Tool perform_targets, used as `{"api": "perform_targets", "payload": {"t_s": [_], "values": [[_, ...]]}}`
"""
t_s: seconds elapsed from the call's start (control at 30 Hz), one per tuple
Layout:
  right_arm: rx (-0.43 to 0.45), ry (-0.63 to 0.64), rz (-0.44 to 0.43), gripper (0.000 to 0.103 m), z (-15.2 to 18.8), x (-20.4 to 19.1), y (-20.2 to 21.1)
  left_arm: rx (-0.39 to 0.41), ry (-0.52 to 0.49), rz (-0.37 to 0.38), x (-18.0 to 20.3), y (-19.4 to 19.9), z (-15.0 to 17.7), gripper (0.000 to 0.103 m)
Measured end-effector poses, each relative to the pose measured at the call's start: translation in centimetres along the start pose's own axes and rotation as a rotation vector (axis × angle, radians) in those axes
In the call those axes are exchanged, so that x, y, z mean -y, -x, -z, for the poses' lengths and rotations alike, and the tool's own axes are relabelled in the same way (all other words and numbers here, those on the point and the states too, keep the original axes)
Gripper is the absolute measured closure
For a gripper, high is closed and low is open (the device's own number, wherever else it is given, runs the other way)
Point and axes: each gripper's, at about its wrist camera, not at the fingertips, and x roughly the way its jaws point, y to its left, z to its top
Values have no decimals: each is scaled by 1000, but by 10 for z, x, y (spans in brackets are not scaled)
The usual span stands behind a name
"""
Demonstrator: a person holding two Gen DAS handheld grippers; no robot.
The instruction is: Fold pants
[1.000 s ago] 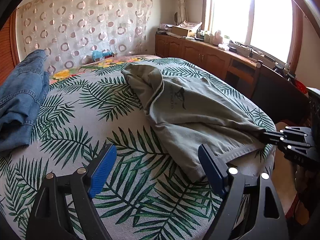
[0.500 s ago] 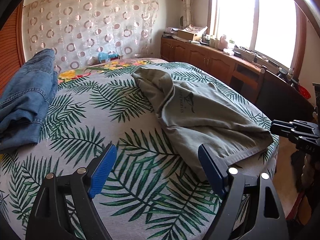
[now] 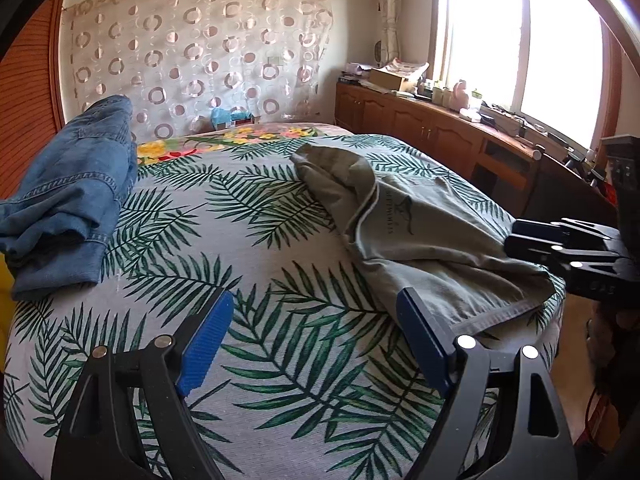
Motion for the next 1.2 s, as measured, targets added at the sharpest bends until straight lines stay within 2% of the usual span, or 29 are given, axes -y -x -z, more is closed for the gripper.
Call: {"api": "perform_targets", "payload": {"t_s": [0.47,0.8,1.03,1.1,1.17,1.2], "values": [[-90,101,-77,59,-35,-35,-70,10,50,-46,-26,8,6,19],[-130,165,-129,59,-61,-49,-101,34,77,-39,-35,16,4,19],[-173,190,-102,59,-70,-57,-127,39,71,-42,-35,17,3,19],[-177,201,-68,69,-70,-61,-133,34,70,-42,-36,16,4,19],[-177,209,-39,94,-71,-62,-135,32,70,-44,-37,16,5,19],[-174,211,-48,94,-72,-63,-134,30,71,-43,-37,15,5,19]]}}
